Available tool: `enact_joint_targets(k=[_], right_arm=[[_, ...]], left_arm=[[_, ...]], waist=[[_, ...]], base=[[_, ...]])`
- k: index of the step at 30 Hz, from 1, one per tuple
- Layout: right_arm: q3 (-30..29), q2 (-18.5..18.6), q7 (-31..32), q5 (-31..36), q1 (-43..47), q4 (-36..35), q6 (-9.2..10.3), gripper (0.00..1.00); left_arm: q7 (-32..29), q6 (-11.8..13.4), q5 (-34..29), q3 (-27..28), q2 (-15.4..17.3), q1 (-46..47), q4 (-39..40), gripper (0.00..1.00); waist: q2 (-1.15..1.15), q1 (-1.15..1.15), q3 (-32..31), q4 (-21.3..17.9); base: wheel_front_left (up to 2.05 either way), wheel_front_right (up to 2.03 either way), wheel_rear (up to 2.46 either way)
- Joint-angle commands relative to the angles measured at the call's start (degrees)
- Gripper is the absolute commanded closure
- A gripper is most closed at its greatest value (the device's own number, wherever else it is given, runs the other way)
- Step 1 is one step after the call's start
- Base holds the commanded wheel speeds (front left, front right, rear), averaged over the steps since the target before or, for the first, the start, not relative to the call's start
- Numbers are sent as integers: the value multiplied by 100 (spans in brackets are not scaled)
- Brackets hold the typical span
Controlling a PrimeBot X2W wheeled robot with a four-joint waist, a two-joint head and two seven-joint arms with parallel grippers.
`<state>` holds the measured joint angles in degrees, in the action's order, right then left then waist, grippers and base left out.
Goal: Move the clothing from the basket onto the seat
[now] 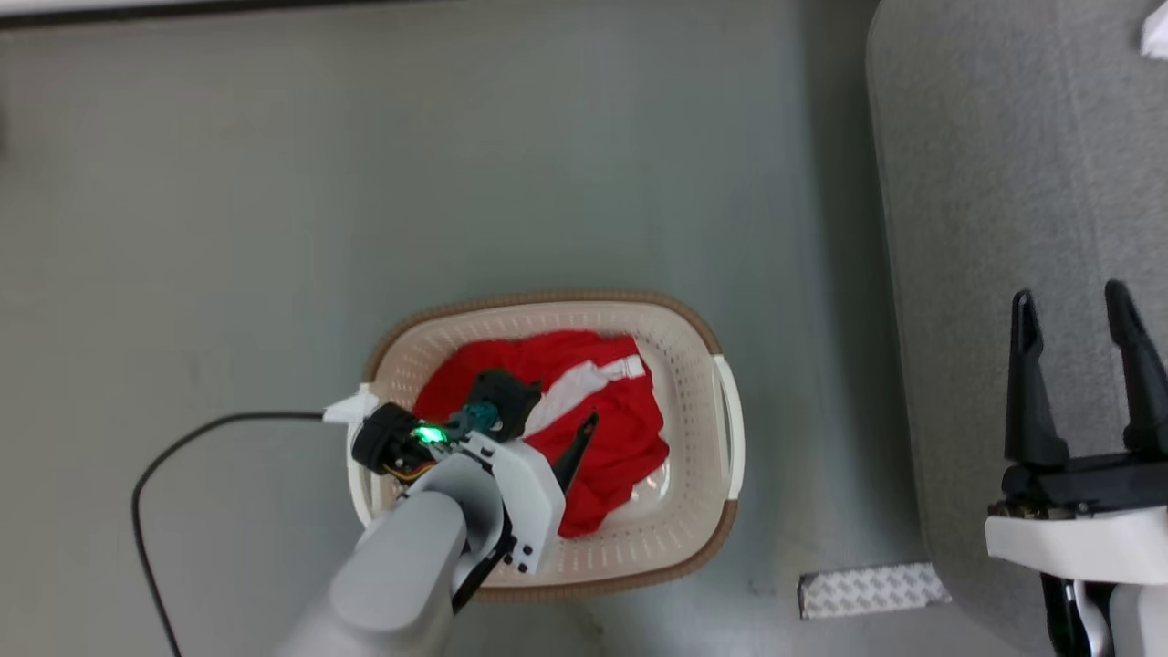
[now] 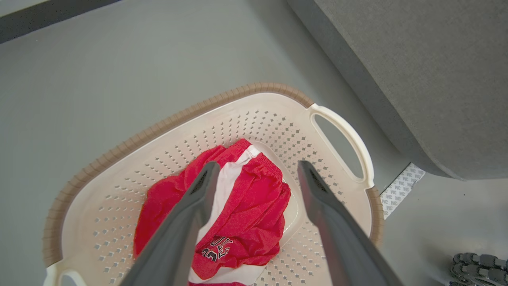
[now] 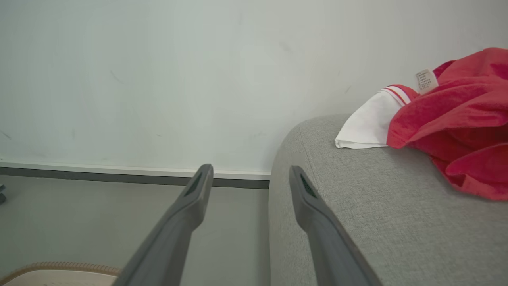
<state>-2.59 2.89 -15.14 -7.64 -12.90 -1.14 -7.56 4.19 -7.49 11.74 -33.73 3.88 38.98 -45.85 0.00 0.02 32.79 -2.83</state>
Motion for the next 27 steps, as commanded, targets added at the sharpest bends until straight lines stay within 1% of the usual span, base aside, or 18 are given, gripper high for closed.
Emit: enact_joint_targets(k=[1, 4, 11, 19, 27], right_arm=[[-13, -2, 0, -77, -178, -107, 15, 0], [71, -2, 0, -15, -299, -267, 16, 0], [199, 0, 0, 81, -473, -898, 15, 0], [304, -2, 0, 174, -579, -1699, 16, 0], [418, -3, 0, 288, -616, -2394, 15, 0]], left_arm=[[-26, 9, 78, -96, 4, 254, -188, 0], [-27, 12, 213, -213, -6, 472, -585, 0], [22, 12, 337, -449, -41, 1040, -1322, 0], [-53, 12, 496, -653, -71, 1630, -1861, 0], [-40, 103, 580, -673, -81, 2074, -2271, 0]], waist=[[0, -2, 504, -86], [0, -2, 721, -151], [0, -2, 1257, -330], [0, -2, 1930, -443], [0, -2, 2485, -511]], base=[[0, 0, 0], [0, 0, 0], [0, 0, 0], [0, 0, 0], [0, 0, 0]])
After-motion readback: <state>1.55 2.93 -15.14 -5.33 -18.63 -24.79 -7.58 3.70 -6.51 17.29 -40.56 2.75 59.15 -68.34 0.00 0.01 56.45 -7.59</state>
